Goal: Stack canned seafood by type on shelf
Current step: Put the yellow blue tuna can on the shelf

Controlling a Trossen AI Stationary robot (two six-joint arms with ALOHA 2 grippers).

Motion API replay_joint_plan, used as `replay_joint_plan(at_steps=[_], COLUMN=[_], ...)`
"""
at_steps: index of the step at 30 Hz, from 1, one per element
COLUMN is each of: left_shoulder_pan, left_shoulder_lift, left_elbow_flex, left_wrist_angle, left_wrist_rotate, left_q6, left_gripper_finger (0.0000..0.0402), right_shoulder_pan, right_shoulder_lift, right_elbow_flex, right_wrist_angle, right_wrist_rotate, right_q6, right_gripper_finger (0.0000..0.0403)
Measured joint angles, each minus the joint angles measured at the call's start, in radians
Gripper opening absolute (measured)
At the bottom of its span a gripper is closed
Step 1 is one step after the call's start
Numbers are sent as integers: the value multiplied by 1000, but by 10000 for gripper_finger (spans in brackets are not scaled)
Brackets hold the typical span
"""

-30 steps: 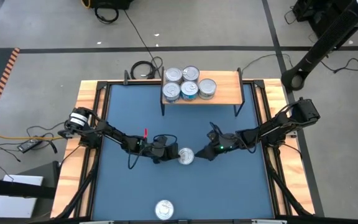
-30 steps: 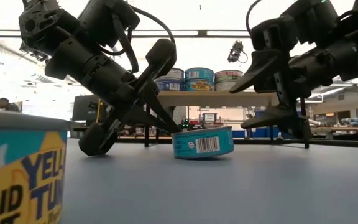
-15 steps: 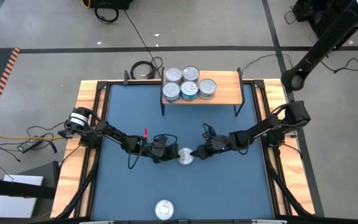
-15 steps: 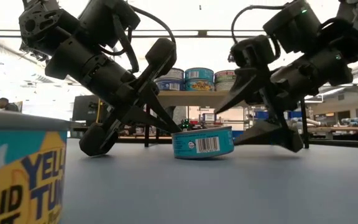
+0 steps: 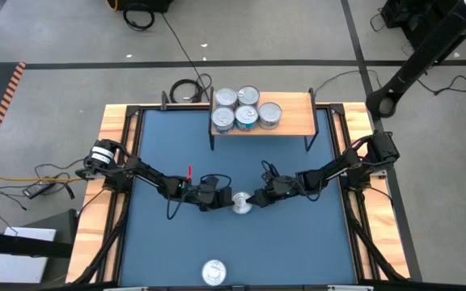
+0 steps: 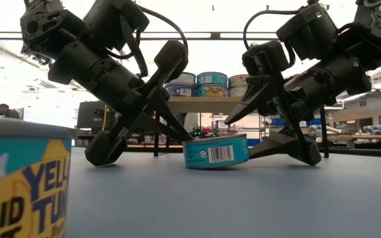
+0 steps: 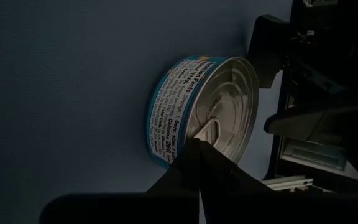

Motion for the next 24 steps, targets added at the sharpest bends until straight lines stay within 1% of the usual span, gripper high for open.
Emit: replay_joint_plan(at_steps=[16,24], left_shoulder_pan=[0,6], left_shoulder_lift=[0,0], left_elbow_flex=[0,0], left_wrist_angle=[0,2], left_wrist_rotate=[2,8], left_q6=[4,19], left_gripper_finger=[0,0], right_shoulder_pan=[21,21], right_shoulder_lift=[1,4], right_elbow_flex=[13,28], right_wrist_angle=[-29,-32], right_wrist_rotate=[2,-4], right_q6=[33,28], right_gripper_finger=[288,313])
